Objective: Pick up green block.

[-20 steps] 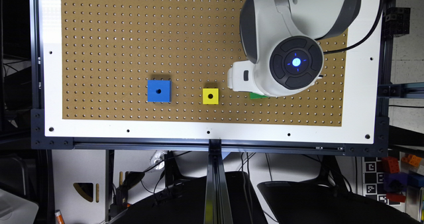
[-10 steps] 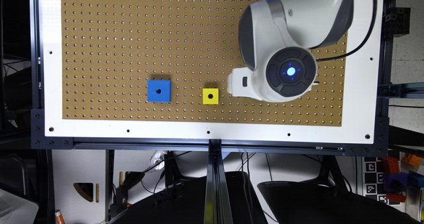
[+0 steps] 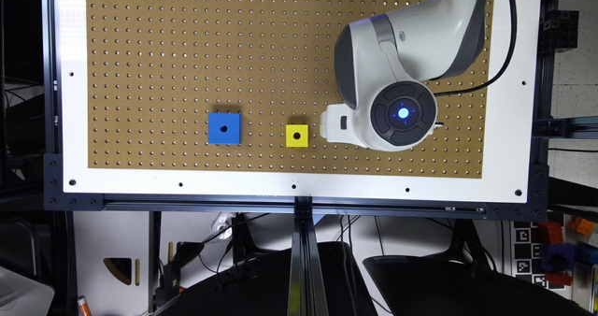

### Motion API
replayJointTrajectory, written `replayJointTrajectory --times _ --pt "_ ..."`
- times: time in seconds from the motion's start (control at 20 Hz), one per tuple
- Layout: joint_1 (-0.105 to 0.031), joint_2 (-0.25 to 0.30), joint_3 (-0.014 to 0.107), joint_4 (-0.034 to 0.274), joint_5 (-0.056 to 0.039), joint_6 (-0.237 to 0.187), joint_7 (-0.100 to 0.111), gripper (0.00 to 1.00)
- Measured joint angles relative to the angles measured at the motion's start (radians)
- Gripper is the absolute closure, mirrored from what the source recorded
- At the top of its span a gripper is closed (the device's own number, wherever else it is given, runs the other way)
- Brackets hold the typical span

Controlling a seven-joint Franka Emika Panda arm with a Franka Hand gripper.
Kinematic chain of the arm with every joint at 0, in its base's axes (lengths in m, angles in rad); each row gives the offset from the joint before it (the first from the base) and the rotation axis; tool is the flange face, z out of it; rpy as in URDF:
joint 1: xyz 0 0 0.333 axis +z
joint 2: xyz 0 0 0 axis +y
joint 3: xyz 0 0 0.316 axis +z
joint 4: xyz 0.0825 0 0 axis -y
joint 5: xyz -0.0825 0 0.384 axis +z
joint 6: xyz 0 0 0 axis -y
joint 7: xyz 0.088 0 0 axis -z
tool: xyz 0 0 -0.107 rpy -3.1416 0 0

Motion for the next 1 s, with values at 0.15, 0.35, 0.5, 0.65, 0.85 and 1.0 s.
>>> replayJointTrajectory --times 0.15,0.35,0.5,0.65,0.85,1.0 --pt "0.000 0.000 0.000 0.000 0.0000 -0.001 0.000 1.00" --pt "-0.001 0.000 -0.002 0.000 0.0000 -0.002 0.000 1.00" --pt "-0.001 0.000 -0.002 0.000 0.0000 -0.002 0.000 1.00" --pt "-0.001 -0.002 -0.002 0.000 0.0000 -0.002 0.000 1.00" --pt "-0.001 -0.048 -0.002 0.000 0.0000 -0.044 0.000 1.00" --pt "-0.001 -0.088 -0.002 -0.001 0.0000 -0.088 0.001 1.00"
